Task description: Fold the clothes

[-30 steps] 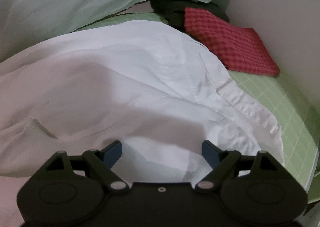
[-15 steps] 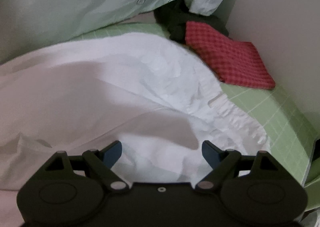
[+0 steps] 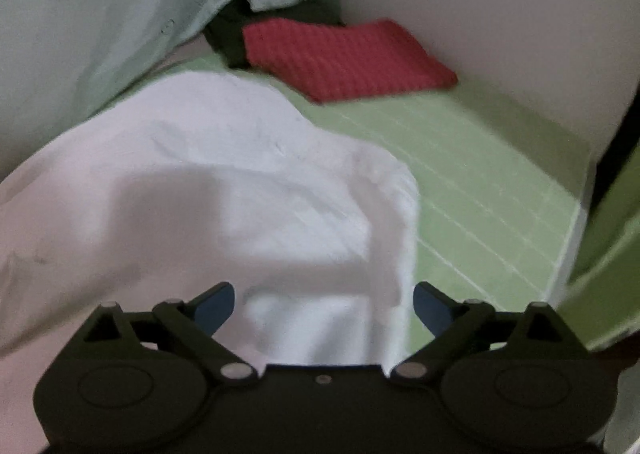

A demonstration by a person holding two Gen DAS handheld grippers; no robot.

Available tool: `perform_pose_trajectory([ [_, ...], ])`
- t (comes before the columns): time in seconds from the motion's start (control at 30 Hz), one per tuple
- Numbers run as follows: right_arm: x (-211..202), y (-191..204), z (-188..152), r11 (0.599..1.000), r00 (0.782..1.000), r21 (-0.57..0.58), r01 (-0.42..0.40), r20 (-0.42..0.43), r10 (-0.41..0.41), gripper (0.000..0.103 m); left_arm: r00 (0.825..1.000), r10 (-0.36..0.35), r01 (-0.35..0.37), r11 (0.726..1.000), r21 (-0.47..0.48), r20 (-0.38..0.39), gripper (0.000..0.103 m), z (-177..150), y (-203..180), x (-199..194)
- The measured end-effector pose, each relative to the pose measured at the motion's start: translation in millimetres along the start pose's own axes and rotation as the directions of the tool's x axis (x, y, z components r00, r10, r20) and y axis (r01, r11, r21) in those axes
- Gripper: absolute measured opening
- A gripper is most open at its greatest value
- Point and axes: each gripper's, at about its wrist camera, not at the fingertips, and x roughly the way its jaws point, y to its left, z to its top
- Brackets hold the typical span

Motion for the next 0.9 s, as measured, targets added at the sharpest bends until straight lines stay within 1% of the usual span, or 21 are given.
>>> perform_pose_trajectory([
  [0.13, 5, -18, -12, 0.998, 0.997, 0.018, -0.057, -0.059, 0.058, 0.097, 0.999, 0.008, -0.009, 0.999, -0.045, -0.038, 0.094, -28, 20, -15],
  [0.27, 11, -21, -18, 0.991, 0.987, 0.043, -0.124, -0.101, 0.128, 0.097, 0.996, 0.031, -0.037, 0.997, -0.068, -0.081, 0.094, -45, 39, -20],
  [0.4, 12, -22, -27, 0.973, 0.969, 0.123, -0.193, -0.131, 0.209, 0.098, 0.995, 0.038, -0.047, 0.993, -0.104, -0.092, 0.094, -52, 55, -27],
  [0.5, 8, -18, -32, 0.961, 0.956, 0.135, -0.242, -0.133, 0.26, 0.098, 0.994, 0.026, -0.039, 0.991, -0.129, -0.105, 0.094, -56, 64, -29],
  [0.6, 4, -12, -37, 0.946, 0.94, 0.142, -0.29, -0.142, 0.309, 0.098, 0.994, 0.018, -0.032, 0.991, -0.129, -0.106, 0.094, -58, 68, -32],
  [0.67, 2, -14, -40, 0.93, 0.926, 0.178, -0.32, -0.149, 0.347, 0.098, 0.994, 0.016, -0.029, 0.992, -0.123, -0.106, 0.094, -58, 69, -33],
  [0.73, 0, -19, -43, 0.904, 0.905, 0.245, -0.35, -0.159, 0.394, 0.098, 0.994, 0.007, -0.021, 0.992, -0.122, -0.111, 0.094, -59, 70, -33],
  [0.77, -1, -22, -46, 0.886, 0.892, 0.285, -0.366, -0.165, 0.422, 0.097, 0.994, 0.001, -0.015, 0.992, -0.124, -0.113, 0.094, -60, 70, -33],
  [0.83, -3, -29, -53, 0.845, 0.857, 0.357, -0.398, -0.184, 0.481, 0.096, 0.993, -0.012, -0.002, 0.992, -0.123, -0.119, 0.094, -62, 68, -32],
  [0.9, -2, -29, -58, 0.815, 0.826, 0.402, -0.418, -0.205, 0.525, 0.096, 0.992, -0.025, 0.011, 0.993, -0.116, -0.125, 0.094, -66, 65, -32],
])
